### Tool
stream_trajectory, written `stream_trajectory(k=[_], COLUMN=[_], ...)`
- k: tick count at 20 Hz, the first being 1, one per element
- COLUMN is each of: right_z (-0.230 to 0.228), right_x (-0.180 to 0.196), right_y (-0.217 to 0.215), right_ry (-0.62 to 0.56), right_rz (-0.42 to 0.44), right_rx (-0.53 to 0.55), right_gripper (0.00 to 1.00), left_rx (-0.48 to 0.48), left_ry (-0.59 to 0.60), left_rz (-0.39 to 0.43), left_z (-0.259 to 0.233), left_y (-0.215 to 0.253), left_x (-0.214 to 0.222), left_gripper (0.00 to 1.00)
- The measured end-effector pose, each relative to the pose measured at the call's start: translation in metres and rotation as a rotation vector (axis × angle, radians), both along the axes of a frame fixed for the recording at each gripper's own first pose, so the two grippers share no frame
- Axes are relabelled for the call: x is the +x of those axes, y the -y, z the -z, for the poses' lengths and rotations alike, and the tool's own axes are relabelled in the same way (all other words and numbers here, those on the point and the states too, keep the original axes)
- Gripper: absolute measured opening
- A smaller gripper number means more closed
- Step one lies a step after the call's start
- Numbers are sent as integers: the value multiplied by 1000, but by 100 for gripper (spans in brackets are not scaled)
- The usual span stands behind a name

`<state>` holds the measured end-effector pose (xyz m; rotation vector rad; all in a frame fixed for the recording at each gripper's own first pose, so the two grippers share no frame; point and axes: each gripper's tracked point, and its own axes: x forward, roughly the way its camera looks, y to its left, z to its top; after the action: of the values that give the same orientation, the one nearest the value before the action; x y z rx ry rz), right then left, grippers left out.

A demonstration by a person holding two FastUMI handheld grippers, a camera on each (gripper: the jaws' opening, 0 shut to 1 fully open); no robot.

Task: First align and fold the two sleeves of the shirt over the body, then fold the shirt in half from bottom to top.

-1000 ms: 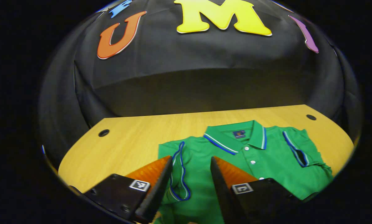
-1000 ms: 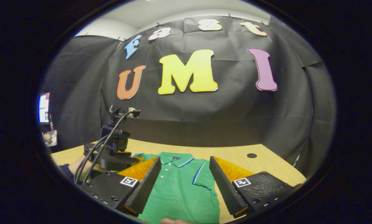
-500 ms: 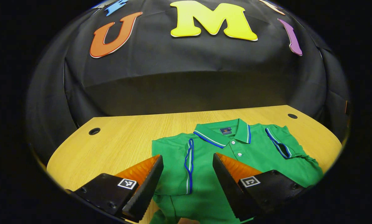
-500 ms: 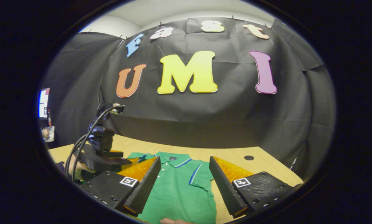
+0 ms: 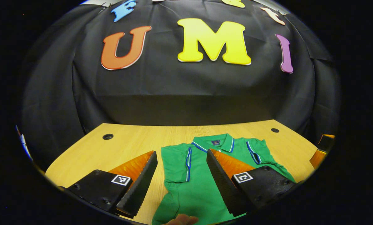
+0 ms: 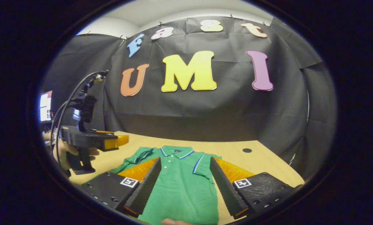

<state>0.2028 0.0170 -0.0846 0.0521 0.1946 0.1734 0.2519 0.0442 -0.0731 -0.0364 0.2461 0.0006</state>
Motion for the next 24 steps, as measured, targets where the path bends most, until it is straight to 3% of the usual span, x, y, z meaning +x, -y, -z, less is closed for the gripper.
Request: stream_trajectory(k=[6,13,18,24], right_z=[-12,32,78,120], right_x=[-86,-171,-195,-183], right_y=[33,56,45,40], right_ry=[33,-27,-71,-150], right_rz=[37,71,57,94], right_rx=[9,-1,-29,-57], right_gripper=[95,96,95,95], left_rx=[1,-40,-26,-88], left_ry=[36,61,32,-105], left_rz=[-54,-47,-75,-71], left_z=[-12,20,64,135], left_y=[-13,-1,-15,-10], left_x=[-111,-221,-248,-247], left_gripper=[100,100,100,100])
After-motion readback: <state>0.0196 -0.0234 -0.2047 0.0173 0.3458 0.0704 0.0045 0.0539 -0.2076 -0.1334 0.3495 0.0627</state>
